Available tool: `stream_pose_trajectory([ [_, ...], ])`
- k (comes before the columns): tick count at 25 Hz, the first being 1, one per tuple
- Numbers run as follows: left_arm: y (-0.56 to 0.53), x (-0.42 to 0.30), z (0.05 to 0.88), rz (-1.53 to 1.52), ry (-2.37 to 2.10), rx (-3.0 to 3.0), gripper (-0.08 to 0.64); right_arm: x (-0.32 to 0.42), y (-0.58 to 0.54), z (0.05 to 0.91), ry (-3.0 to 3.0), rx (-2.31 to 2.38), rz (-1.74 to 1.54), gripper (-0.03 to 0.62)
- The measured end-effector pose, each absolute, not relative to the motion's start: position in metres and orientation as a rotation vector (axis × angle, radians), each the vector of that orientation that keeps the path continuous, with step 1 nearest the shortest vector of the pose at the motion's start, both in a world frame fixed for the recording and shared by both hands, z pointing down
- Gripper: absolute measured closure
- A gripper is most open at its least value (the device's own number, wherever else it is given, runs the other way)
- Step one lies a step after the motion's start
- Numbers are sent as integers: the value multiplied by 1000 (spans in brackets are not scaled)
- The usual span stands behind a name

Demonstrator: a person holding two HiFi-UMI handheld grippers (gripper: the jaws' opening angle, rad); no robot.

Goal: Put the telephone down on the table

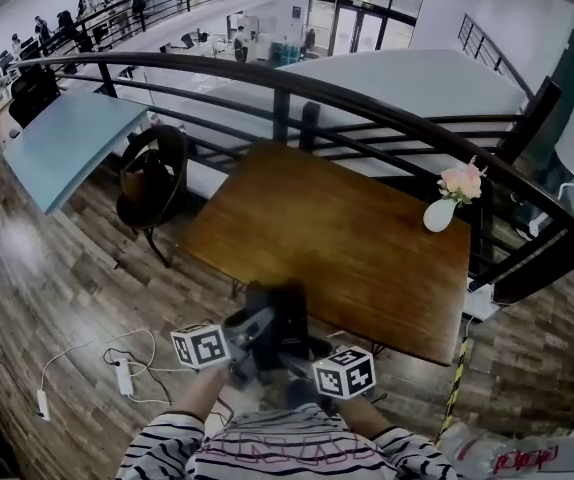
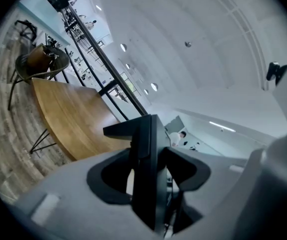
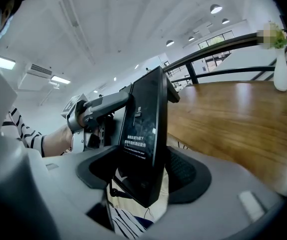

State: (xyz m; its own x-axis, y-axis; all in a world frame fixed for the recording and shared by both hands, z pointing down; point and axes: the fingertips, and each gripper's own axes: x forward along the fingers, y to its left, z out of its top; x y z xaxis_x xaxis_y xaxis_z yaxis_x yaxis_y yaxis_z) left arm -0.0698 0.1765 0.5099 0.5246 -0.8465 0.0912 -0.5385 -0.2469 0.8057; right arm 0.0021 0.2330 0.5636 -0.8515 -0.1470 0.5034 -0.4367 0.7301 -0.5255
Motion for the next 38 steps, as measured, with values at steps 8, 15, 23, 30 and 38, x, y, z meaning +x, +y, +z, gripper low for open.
stream_pose_trajectory([
  [8, 80, -62, 507, -489, -1180, 1912, 344, 12, 132, 563, -2516, 386, 917, 302],
  [15, 6, -45, 511, -481, -1214, 1898, 344, 30, 56, 564, -2520, 351, 921, 304],
  [23, -63, -42, 518, -469, -1195, 1890, 344, 33, -11, 570, -2505, 378, 944, 304],
  [30, -123, -58, 529, -463, -1139, 1897, 344, 17, -69, 575, -2509, 447, 945, 305],
  [38, -200, -104, 528, -389, -1034, 1943, 344, -37, -137, 578, -2505, 572, 1011, 307],
])
